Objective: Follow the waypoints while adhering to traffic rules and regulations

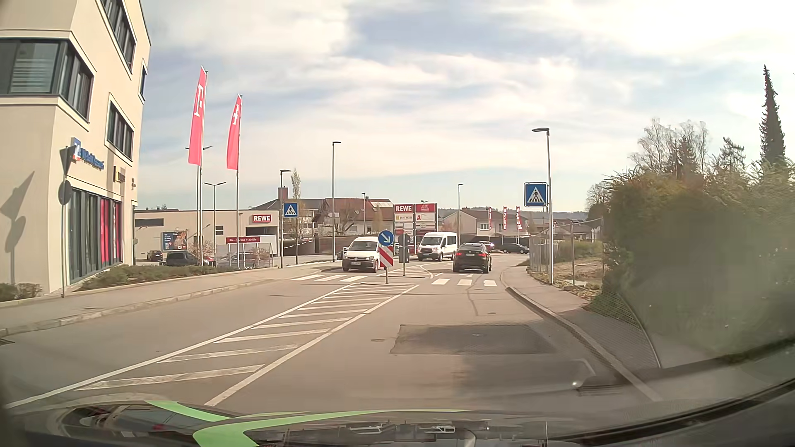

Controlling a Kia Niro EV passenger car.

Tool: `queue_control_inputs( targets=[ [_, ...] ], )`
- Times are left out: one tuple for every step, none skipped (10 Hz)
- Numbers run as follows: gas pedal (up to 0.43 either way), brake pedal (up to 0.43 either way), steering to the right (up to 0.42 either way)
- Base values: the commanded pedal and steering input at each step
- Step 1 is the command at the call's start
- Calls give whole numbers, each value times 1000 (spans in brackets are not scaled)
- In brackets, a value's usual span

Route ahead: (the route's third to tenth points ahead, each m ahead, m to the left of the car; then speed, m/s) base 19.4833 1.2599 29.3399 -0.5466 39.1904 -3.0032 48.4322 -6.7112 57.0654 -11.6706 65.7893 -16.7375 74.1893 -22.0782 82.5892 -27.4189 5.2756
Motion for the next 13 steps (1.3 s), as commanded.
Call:
queue_control_inputs(
  targets=[
    [157, 0, 54],
    [157, 0, 51],
    [157, 0, 50],
    [157, 0, 50],
    [157, 0, 49],
    [157, 0, 46],
    [157, 0, 40],
    [157, 0, 37],
    [157, 0, 37],
    [157, 0, 37],
    [157, 0, 37],
    [150, 0, 36],
    [138, 0, 35]
  ],
)
